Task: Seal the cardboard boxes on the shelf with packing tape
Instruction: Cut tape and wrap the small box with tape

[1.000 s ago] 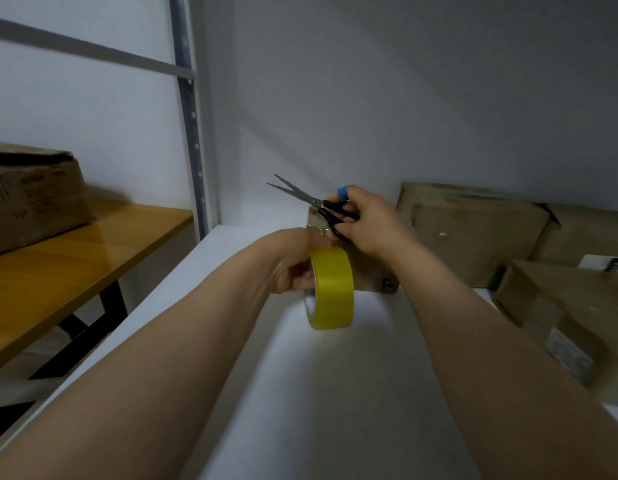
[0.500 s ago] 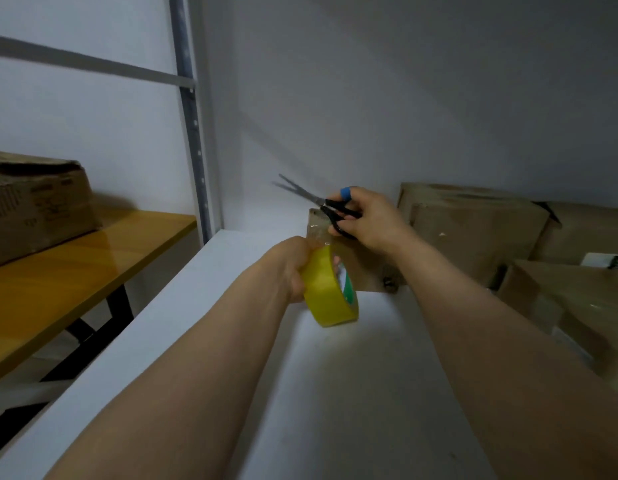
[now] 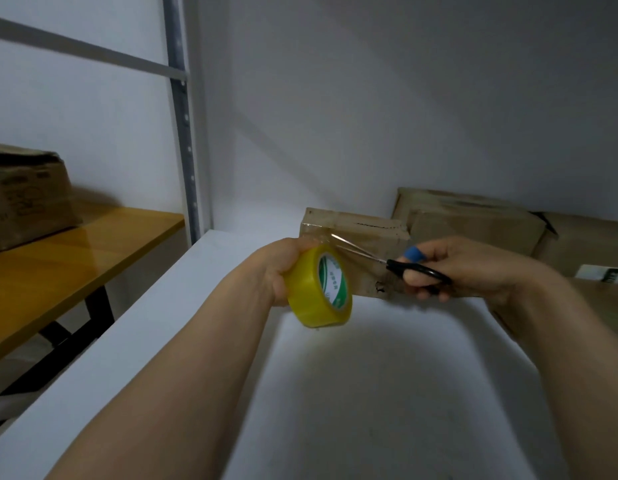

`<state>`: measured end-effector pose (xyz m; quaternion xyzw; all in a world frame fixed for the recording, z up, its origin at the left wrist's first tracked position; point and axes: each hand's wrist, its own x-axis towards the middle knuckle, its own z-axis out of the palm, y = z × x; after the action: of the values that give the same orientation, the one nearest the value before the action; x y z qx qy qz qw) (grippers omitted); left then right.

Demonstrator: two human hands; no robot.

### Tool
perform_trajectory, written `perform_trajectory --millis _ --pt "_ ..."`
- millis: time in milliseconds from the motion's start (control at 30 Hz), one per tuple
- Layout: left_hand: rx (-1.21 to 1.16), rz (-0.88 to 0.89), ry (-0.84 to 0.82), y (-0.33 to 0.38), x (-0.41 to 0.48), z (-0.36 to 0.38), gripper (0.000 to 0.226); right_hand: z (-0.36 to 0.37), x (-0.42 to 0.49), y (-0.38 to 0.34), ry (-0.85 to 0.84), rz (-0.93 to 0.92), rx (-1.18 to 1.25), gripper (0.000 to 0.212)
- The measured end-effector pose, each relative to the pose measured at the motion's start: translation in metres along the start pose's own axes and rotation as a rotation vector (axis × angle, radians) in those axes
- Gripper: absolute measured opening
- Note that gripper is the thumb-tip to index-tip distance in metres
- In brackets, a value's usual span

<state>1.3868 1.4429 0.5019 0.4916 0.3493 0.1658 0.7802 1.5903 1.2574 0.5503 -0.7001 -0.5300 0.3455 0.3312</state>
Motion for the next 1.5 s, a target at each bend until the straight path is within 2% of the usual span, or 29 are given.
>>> perform_trajectory --millis 67,267,367,533,667,700,833,1067,1267,1367,1500 --pt "0.019 0.011 -0.004 0.001 0.001 0.0 0.039 0.005 0.006 0.0 -0.011 0.026 -0.018 0.065" --pt "0.027 0.003 0.025 0.003 0.002 -0.001 0.038 0.015 0.019 -0.01 -0.031 0.041 0.039 0.04" --pt "0.034 0.003 0.024 0.004 0.002 -0.001 0.039 0.013 0.023 -0.01 -0.022 0.042 0.041 0.048" --pt "0.062 0.021 0.015 0.006 0.002 -0.003 0.039 0.002 0.024 -0.013 -0.059 0.067 -0.002 0.048" --pt "0.056 0.023 0.012 0.005 0.001 -0.006 0.04 -0.004 0.024 -0.017 -0.111 0.062 -0.05 0.075" --pt "0.056 0.025 0.01 0.005 0.002 -0.007 0.041 -0.004 0.025 -0.018 -0.119 0.058 -0.045 0.075" --pt "0.057 0.029 0.005 0.006 0.003 -0.008 0.046 0.002 0.033 -0.023 -0.1 0.066 0.029 0.051" --pt "0.042 0.024 0.003 0.005 0.002 -0.012 0.047 0.01 0.039 -0.032 -0.083 0.043 -0.033 0.061" --pt "0.046 0.049 -0.014 0.006 -0.001 -0.012 0.039 0.011 0.039 -0.027 -0.018 0.042 -0.068 0.022" --pt "0.064 0.059 -0.015 0.007 -0.003 -0.013 0.045 0.011 0.04 -0.026 -0.011 0.046 -0.099 0.025" --pt "0.099 0.054 -0.005 0.008 -0.006 -0.012 0.038 0.013 0.038 -0.027 -0.009 0.029 -0.099 0.024"
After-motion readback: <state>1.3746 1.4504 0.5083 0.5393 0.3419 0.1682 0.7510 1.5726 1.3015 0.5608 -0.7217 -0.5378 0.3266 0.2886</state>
